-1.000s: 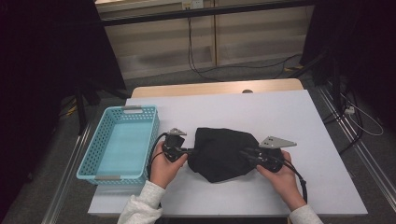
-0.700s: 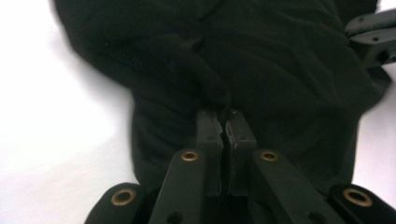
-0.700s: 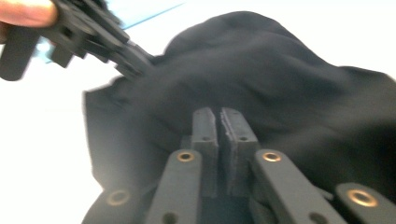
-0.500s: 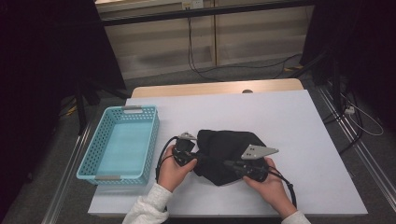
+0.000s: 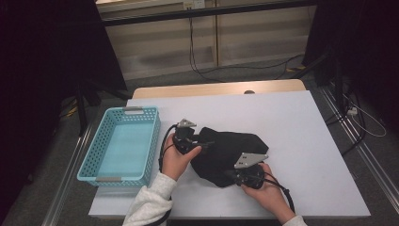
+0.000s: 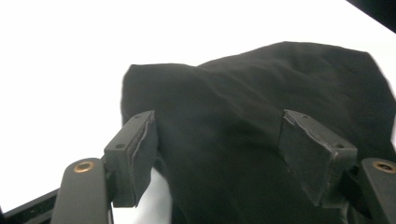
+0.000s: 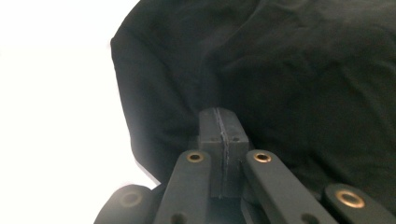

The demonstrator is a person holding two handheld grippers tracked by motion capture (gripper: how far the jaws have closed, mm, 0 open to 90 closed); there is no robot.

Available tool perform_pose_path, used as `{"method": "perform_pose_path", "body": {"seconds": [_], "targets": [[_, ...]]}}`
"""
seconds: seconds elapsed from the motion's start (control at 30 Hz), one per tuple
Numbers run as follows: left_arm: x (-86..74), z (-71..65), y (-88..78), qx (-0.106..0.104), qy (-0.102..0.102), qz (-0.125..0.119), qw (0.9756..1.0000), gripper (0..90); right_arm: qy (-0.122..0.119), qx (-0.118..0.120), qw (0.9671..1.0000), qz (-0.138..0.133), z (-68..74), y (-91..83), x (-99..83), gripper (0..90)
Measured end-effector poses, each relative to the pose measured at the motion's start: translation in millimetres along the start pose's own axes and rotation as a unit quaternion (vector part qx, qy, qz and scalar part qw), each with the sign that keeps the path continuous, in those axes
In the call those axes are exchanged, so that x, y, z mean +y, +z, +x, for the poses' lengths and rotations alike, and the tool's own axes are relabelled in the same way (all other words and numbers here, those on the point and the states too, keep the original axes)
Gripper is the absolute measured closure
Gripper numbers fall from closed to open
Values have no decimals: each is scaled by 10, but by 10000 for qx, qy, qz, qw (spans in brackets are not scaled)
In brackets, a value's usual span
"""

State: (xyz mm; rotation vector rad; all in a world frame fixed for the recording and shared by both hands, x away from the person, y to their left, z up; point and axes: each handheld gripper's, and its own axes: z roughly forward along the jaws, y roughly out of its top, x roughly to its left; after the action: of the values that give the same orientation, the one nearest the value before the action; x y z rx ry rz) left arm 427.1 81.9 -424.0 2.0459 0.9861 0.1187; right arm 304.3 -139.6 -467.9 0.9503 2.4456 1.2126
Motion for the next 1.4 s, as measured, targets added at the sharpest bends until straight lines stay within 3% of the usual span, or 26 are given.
{"method": "perform_pose_path", "body": {"seconds": [0.1, 0.17, 0.2, 0.23, 0.33, 0.43, 0.53, 0.63, 0.77, 0.93, 1.03, 1.2, 1.4], "targets": [[3, 99, 133, -25, -226, 125, 9997, 282, -9, 22, 10000, -17, -1, -8, -6, 895], [-16, 126, 232, -175, -326, 216, 9991, 318, 13, 75, 10000, -37, -8, -11, -9, 887], [-21, 134, 254, -283, -311, 277, 9987, 378, 30, 88, 10000, -21, -11, -9, -8, 883], [-26, 131, 273, -423, -312, 317, 9981, 507, 35, 83, 10000, -17, -13, -9, -8, 882], [-25, 52, 245, -699, -250, 253, 9969, 752, 48, 62, 10000, 5, -13, -6, -6, 875], [-15, -11, 139, -901, -250, 125, 9955, 848, 119, 41, 9999, 11, -25, -3, -6, 878], [-38, -110, 16, -1120, -62, 49, 9937, 854, 267, -29, 9996, -1, -60, -2, -5, 879], [-118, -241, -90, -1318, 169, -1, 9911, 854, 223, -265, 9994, -7, -106, -3, 3, 893], [-272, -366, -148, -1493, 417, 190, 9877, 855, 336, -398, 9986, -87, -181, -42, -8, 811], [-500, -395, -48, -1424, 464, 514, 9874, 854, 376, -380, 9985, -116, -220, -146, -36, 665], [-540, -413, -16, -1374, 541, 592, 9873, 853, 418, -499, 9976, -215, -233, -226, -16, 570], [-565, -446, -6, -1334, 600, 630, 9872, 851, 506, -824, 9937, -566, -291, -393, 70, 451], [-601, -521, 11, -1409, 627, 681, 9857, 850, 754, -1048, 9878, -874, -399, -445, 103, 383]]}}
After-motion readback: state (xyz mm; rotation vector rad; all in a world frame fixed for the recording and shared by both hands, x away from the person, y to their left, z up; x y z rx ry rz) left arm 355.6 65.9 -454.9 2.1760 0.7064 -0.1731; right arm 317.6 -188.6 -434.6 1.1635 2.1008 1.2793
